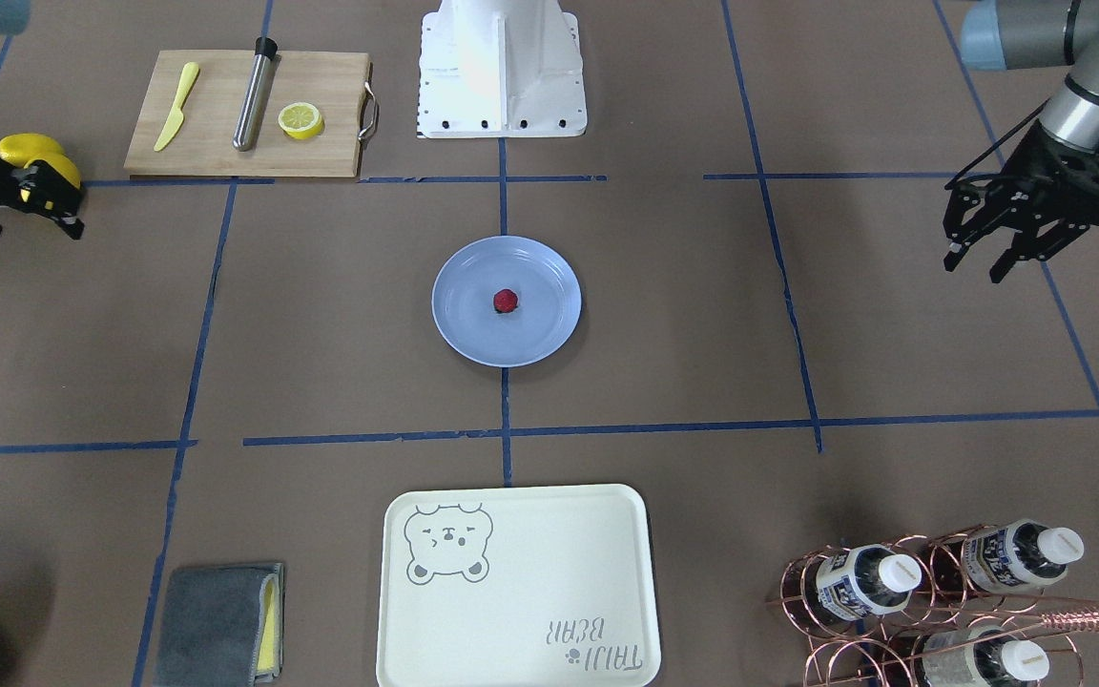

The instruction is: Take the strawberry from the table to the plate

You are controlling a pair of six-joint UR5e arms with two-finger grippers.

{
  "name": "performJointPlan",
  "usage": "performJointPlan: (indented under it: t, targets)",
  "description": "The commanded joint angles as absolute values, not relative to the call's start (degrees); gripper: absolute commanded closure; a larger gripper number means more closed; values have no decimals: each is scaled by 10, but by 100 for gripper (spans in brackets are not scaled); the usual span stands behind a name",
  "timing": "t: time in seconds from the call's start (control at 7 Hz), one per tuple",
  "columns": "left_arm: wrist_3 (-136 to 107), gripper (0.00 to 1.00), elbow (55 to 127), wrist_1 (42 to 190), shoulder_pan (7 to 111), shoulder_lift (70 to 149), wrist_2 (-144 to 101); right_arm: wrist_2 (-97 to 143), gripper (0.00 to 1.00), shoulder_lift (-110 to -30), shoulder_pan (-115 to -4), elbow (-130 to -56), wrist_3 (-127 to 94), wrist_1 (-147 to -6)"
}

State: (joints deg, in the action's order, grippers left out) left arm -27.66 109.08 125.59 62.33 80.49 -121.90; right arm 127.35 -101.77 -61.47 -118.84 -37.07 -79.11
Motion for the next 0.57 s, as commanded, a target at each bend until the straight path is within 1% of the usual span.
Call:
performJointPlan:
  t: [0.0,0.14,0.29,0.43]
  targets:
    - [-152,0,1044,1255,726,779,-1316,1320,0,-1069,-746,-1149,-163,-795]
    - [-148,0,1044,1218,749,772,-1327,1355,0,-1076,-795,-1120,-97,-795]
    - [-117,0,1048,1153,783,773,-1327,1359,0,-1084,-817,-1108,-60,-795]
    - [-44,0,1055,1050,827,779,-1327,1359,0,-1085,-821,-1103,-48,-798]
